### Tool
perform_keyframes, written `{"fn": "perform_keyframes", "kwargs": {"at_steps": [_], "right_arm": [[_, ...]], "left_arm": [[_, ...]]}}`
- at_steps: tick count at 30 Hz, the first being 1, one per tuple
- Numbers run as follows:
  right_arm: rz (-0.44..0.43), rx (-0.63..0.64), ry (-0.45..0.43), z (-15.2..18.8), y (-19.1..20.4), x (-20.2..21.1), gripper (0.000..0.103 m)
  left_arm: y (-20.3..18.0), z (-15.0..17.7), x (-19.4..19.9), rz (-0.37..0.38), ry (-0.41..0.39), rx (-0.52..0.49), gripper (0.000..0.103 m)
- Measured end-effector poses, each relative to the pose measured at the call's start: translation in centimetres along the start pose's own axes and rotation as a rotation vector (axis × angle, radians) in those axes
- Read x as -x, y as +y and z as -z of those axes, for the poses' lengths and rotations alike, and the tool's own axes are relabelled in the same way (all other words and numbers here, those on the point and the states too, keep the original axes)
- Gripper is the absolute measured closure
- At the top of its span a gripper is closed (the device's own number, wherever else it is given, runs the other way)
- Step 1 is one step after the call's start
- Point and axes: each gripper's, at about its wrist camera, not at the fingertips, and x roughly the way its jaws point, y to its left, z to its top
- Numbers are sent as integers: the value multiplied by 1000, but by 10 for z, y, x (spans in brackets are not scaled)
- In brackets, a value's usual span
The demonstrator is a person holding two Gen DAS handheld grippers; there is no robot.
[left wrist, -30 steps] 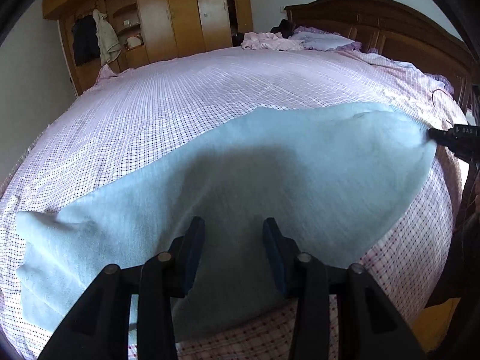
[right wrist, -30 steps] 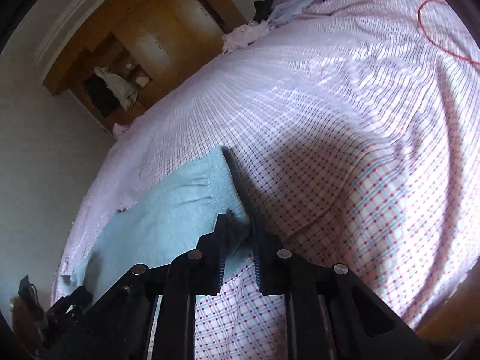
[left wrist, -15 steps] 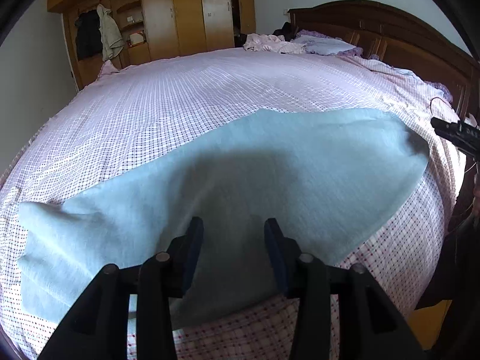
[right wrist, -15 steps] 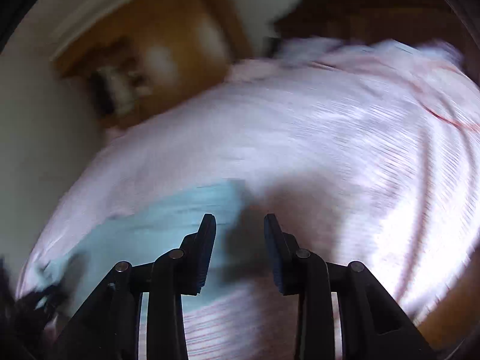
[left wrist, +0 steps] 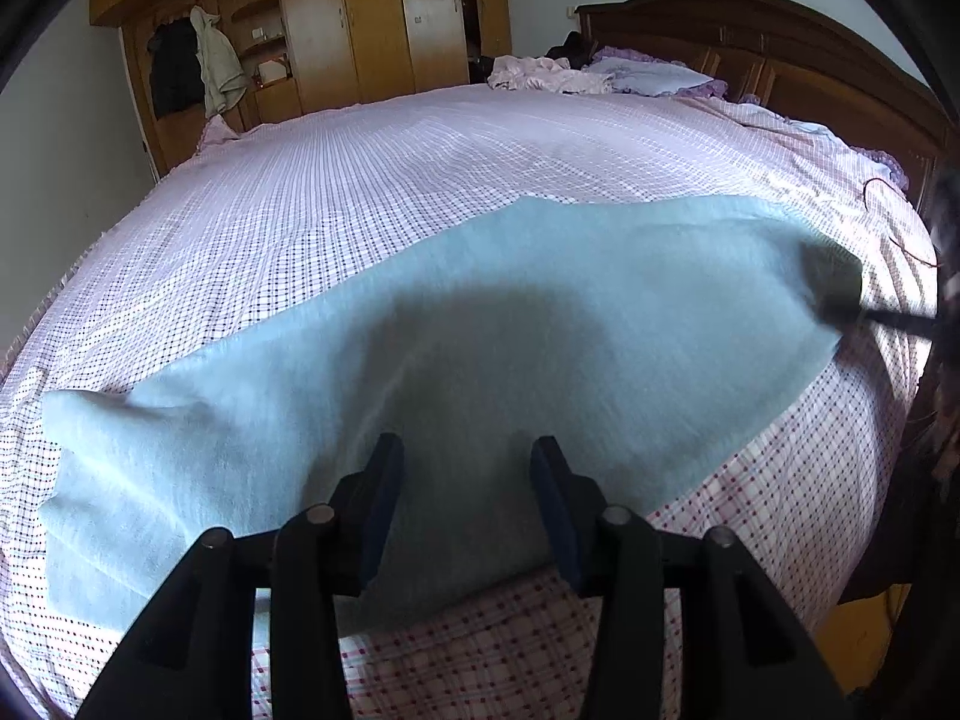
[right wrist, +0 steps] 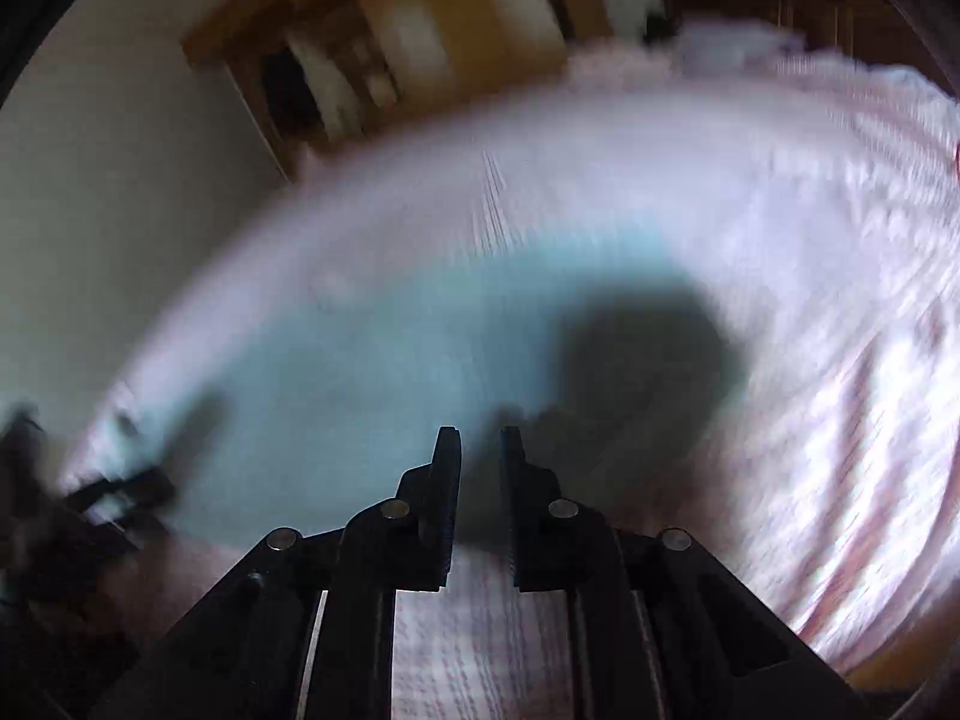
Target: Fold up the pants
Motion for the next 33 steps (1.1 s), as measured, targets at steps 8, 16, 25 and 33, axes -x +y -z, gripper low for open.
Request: {"fn": "perform_keyframes", "kwargs": {"at_steps": [8,16,25,33], "right_arm": [[-132,183,-146,2,56,26,97],[-182,292,-100,9,117,20,95],[-410,727,-113,44,295,14,91],[-429,1019,-82,94,405,-46,91]], "left_arm": [[15,3,18,-5,-22,36,56],[76,10,57,-60,-5,163,47],[187,52,96,-291,34,383,35],[263,100,109,-160,52,647,36]]}}
